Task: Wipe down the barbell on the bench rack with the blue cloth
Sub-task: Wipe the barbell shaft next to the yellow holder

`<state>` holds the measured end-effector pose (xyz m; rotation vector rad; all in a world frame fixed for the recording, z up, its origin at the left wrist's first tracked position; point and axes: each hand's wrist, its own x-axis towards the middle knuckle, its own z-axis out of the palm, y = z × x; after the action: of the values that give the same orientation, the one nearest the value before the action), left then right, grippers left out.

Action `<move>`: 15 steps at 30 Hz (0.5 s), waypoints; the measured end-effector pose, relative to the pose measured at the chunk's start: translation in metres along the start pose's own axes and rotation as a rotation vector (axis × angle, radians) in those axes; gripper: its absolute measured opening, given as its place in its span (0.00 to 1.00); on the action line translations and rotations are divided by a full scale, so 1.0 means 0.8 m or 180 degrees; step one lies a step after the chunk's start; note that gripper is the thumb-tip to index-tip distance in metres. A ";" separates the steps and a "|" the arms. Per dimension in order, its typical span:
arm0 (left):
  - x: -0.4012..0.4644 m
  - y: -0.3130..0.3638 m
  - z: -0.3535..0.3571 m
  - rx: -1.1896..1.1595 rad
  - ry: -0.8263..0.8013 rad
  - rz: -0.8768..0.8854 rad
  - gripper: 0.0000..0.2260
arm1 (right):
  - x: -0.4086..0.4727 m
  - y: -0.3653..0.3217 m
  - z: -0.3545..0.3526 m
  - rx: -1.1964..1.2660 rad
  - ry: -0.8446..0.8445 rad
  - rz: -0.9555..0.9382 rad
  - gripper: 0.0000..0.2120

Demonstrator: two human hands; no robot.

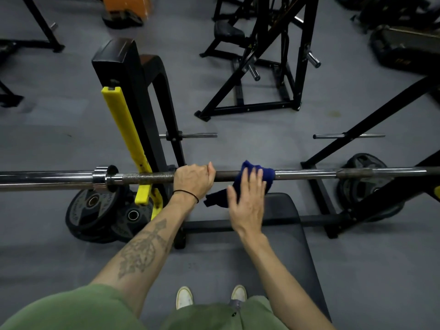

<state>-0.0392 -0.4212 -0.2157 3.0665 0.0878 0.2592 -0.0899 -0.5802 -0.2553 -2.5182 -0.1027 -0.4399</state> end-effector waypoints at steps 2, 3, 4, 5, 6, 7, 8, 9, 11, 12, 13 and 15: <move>-0.001 0.000 -0.003 0.0064 -0.0060 0.0001 0.27 | -0.006 -0.017 0.009 0.0056 -0.0246 -0.0428 0.34; -0.001 0.000 -0.004 0.0099 -0.0096 0.0020 0.26 | -0.003 -0.008 0.006 -0.0099 -0.0301 -0.0783 0.33; -0.002 0.001 -0.006 0.0122 -0.0125 0.0050 0.26 | 0.002 0.010 -0.001 -0.0337 -0.0256 -0.1081 0.31; -0.001 0.001 -0.008 0.0134 -0.0171 0.0067 0.25 | 0.009 0.031 -0.009 -0.0532 -0.0153 -0.1222 0.29; -0.001 0.002 -0.011 0.0161 -0.0229 0.0078 0.25 | 0.013 0.049 -0.016 -0.0617 -0.0025 -0.1124 0.29; 0.000 0.002 -0.014 0.0190 -0.0280 0.0096 0.25 | 0.014 0.059 -0.021 -0.0559 0.0109 -0.0788 0.29; 0.001 0.002 -0.018 0.0224 -0.0326 0.0138 0.24 | 0.013 0.058 -0.021 -0.0404 0.0208 -0.0365 0.29; 0.003 0.002 -0.023 0.0299 -0.0393 0.0225 0.22 | 0.009 0.045 -0.016 -0.0218 0.0231 -0.0029 0.30; 0.013 0.003 -0.033 0.0433 -0.0533 0.0476 0.17 | 0.003 0.003 0.000 0.0059 -0.0008 0.0032 0.33; 0.020 0.003 -0.037 0.0406 -0.0623 0.0545 0.16 | -0.001 -0.010 0.006 0.0078 -0.0194 -0.0214 0.34; 0.025 0.003 -0.040 0.0336 -0.0711 0.0549 0.15 | -0.004 -0.011 0.008 0.0005 -0.0354 -0.0560 0.34; 0.027 0.002 -0.035 0.0254 -0.0838 0.0474 0.14 | 0.005 0.016 -0.002 -0.0392 -0.0382 -0.1111 0.31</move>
<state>-0.0229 -0.4194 -0.1843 3.1567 -0.1472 -0.1463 -0.0846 -0.5917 -0.2592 -2.6529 -0.5843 -0.4423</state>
